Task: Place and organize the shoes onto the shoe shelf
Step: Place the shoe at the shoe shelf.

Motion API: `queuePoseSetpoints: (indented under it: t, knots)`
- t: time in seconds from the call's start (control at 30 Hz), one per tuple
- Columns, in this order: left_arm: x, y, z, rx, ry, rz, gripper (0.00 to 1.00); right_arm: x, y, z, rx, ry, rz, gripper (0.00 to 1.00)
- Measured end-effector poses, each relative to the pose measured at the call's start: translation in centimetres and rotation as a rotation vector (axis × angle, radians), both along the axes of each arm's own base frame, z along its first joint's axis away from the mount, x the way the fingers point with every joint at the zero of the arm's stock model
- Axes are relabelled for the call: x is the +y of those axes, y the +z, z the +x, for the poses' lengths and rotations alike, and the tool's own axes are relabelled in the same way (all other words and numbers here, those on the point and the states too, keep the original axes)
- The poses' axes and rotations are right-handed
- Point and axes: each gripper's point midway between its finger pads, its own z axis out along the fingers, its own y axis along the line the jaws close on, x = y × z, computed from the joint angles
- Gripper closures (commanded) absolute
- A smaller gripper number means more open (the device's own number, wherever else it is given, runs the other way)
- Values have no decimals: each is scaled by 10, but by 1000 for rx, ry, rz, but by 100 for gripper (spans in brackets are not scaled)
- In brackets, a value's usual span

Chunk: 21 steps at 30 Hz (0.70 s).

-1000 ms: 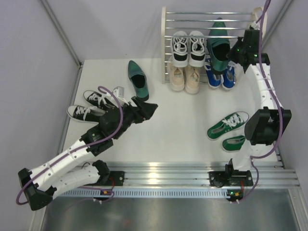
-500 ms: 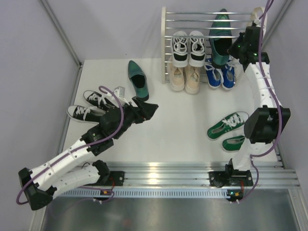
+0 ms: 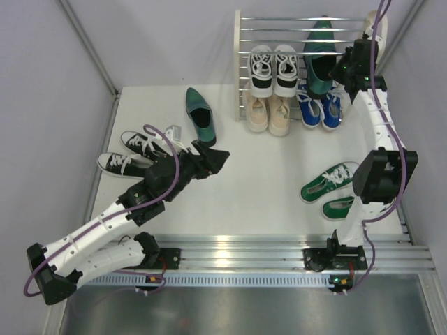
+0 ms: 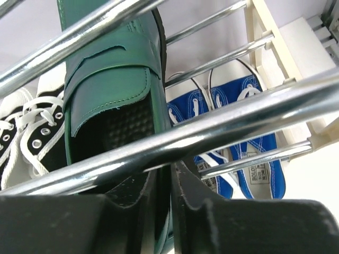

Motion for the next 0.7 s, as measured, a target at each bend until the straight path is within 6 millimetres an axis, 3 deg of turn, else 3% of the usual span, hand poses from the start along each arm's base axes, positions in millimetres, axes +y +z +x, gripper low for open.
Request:
queuePoseSetpoints:
  t: [0.33, 0.7]
  knots:
    - [1, 3, -1, -5, 0, -7, 23, -3, 12, 7, -56, -8, -14, 67]
    - [1, 3, -1, -6, 0, -8, 23, -4, 11, 6, -57, -4, -21, 57]
